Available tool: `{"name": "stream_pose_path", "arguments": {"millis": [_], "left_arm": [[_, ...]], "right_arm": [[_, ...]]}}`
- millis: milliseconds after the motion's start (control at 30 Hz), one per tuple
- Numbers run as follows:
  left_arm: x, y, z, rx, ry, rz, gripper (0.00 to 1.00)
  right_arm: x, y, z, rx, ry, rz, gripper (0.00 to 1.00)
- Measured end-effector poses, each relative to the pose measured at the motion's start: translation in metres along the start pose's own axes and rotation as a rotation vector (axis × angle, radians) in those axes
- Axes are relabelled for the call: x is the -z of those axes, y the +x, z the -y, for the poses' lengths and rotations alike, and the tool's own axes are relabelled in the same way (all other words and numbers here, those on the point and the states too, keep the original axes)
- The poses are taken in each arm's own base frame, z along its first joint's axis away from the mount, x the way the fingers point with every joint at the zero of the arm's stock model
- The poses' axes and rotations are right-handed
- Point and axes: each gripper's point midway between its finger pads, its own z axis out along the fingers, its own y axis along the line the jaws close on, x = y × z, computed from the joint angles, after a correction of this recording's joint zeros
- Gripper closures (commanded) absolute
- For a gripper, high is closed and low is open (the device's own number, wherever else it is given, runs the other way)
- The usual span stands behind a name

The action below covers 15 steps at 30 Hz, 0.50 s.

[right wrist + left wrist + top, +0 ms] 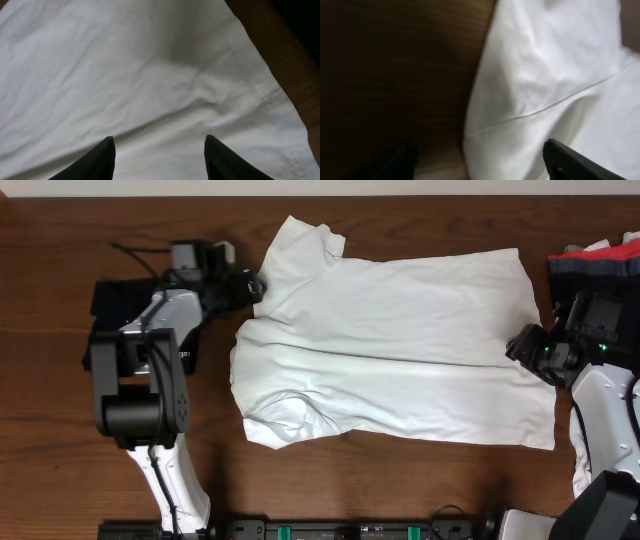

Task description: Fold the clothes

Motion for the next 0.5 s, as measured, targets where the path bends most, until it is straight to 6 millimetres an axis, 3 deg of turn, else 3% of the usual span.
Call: {"name": "stream_pose_path", "arguments": {"millis": [100,200,267,367,500], "left_arm": [[-0.007,0.006,0.009,-0.076,-0.048,-0.012,0.48],[-0.011,0.008,0.013,-0.134,-0.099,-0.012,0.52],[-0.012,0.007,0.01,-0.142,-0.125,-0.005,0.64],[-0.014,-0.002,0.001,-0.157,-0.158,0.032,0.93],[-0.017,-0.017,-0.011,-0.177,-0.203,0.098,0.94]], "right_arm": [[0.0,0.0,0.0,0.0,0.001,-0.001,0.45],[0.0,0.002,0.001,-0.001,0.003,-0.006,0.46],[0.0,0.002,0.001,-0.002,0.003,-0.008,0.46],[0.0,0.002,0.001,-0.002,0.004,-0.009,0.46],[0.0,0.003,0.001,-0.003,0.005,-0.014,0.46]]}}
